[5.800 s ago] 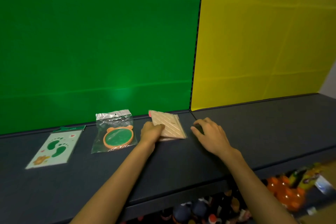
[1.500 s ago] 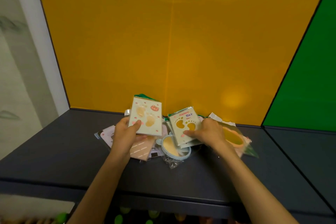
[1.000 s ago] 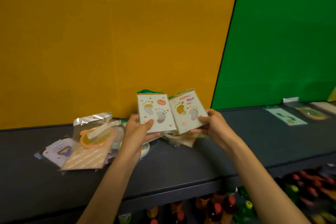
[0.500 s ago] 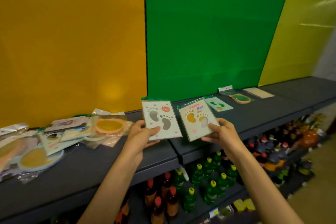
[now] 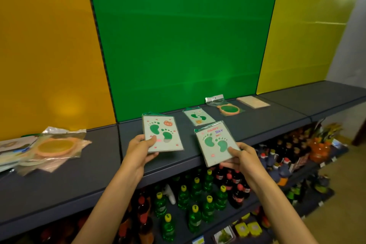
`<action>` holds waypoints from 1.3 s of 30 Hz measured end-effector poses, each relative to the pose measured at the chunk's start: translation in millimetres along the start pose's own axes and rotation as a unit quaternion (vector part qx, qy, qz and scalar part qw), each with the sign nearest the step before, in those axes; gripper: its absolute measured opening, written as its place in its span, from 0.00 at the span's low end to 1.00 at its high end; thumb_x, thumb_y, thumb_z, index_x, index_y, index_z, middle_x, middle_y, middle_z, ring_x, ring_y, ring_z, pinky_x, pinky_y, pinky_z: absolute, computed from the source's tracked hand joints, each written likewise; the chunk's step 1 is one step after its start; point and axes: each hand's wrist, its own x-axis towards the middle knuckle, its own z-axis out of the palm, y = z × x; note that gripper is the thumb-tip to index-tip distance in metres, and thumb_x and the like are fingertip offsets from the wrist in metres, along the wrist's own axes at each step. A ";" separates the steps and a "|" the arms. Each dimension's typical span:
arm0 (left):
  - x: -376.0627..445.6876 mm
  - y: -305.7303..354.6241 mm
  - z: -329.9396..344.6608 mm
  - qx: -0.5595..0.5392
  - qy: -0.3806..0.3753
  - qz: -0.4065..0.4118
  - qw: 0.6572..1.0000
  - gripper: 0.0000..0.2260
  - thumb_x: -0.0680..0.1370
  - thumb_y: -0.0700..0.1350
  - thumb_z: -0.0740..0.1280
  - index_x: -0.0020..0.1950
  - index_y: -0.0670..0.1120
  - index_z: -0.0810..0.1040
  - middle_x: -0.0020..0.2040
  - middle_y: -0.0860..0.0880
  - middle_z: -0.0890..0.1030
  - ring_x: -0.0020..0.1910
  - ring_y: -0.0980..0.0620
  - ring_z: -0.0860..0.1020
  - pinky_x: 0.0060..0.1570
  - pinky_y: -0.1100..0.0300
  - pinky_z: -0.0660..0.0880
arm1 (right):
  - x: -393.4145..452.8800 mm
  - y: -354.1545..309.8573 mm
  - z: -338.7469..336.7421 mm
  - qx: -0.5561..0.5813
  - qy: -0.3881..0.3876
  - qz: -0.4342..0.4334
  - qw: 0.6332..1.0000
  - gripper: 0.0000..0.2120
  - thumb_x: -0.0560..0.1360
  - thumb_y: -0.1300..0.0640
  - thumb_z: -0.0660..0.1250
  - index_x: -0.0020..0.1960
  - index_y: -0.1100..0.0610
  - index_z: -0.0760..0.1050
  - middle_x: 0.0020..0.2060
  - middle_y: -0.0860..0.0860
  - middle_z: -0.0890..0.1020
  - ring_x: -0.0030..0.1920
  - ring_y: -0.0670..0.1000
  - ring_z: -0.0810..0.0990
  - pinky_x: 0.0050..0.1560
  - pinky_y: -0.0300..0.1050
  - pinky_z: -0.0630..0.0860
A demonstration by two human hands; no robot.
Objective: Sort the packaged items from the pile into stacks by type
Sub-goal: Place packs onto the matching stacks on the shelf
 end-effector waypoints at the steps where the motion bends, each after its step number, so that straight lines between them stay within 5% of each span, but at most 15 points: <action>1: 3.2 0.9 6.4 -0.004 0.005 -0.001 1.000 0.09 0.80 0.39 0.66 0.60 0.40 0.76 0.50 0.47 0.83 0.46 0.53 0.80 0.39 0.60 0.77 | 6.0 -0.7 -3.5 0.001 -0.004 0.001 1.000 0.09 0.82 0.65 0.60 0.60 0.66 0.72 0.49 0.63 0.85 0.44 0.59 0.87 0.38 0.49 0.84; 12: 67.6 7.9 66.5 -0.062 0.034 0.007 0.997 0.04 0.78 0.33 0.65 0.51 0.38 0.78 0.50 0.42 0.84 0.45 0.49 0.81 0.43 0.58 0.78 | 119.1 -24.7 -12.7 -0.045 -0.056 0.013 0.997 0.08 0.82 0.64 0.61 0.60 0.66 0.71 0.47 0.63 0.84 0.41 0.58 0.86 0.36 0.47 0.84; 23: 124.4 23.8 96.0 -0.043 0.073 0.035 0.996 0.04 0.79 0.34 0.64 0.52 0.41 0.77 0.50 0.43 0.84 0.47 0.49 0.81 0.45 0.58 0.78 | 232.2 -34.6 11.1 -0.131 -0.075 0.002 0.989 0.02 0.81 0.64 0.61 0.53 0.60 0.72 0.52 0.59 0.84 0.52 0.56 0.83 0.41 0.44 0.80; 30: 141.2 24.8 103.0 -0.023 0.106 0.032 0.994 0.08 0.79 0.35 0.65 0.57 0.39 0.76 0.50 0.43 0.84 0.47 0.50 0.82 0.42 0.60 0.79 | 276.8 -31.6 27.1 -0.175 -0.084 -0.015 0.981 0.06 0.81 0.63 0.62 0.57 0.63 0.72 0.52 0.58 0.83 0.50 0.54 0.83 0.43 0.44 0.79; 34: 148.7 21.1 110.3 -0.008 0.108 0.021 0.994 0.06 0.78 0.35 0.65 0.54 0.40 0.76 0.50 0.44 0.84 0.46 0.50 0.82 0.44 0.58 0.79 | 297.2 -24.2 23.2 -0.305 -0.071 -0.074 0.947 0.06 0.78 0.56 0.66 0.53 0.57 0.75 0.52 0.55 0.83 0.52 0.55 0.81 0.56 0.55 0.78; 39: 157.6 16.6 121.5 0.011 0.112 0.014 0.994 0.06 0.78 0.34 0.65 0.53 0.40 0.76 0.49 0.43 0.84 0.46 0.49 0.81 0.45 0.57 0.77 | 307.9 -19.7 16.7 -0.479 -0.078 -0.134 0.864 0.14 0.74 0.48 0.69 0.51 0.58 0.79 0.49 0.56 0.83 0.51 0.58 0.80 0.50 0.49 0.76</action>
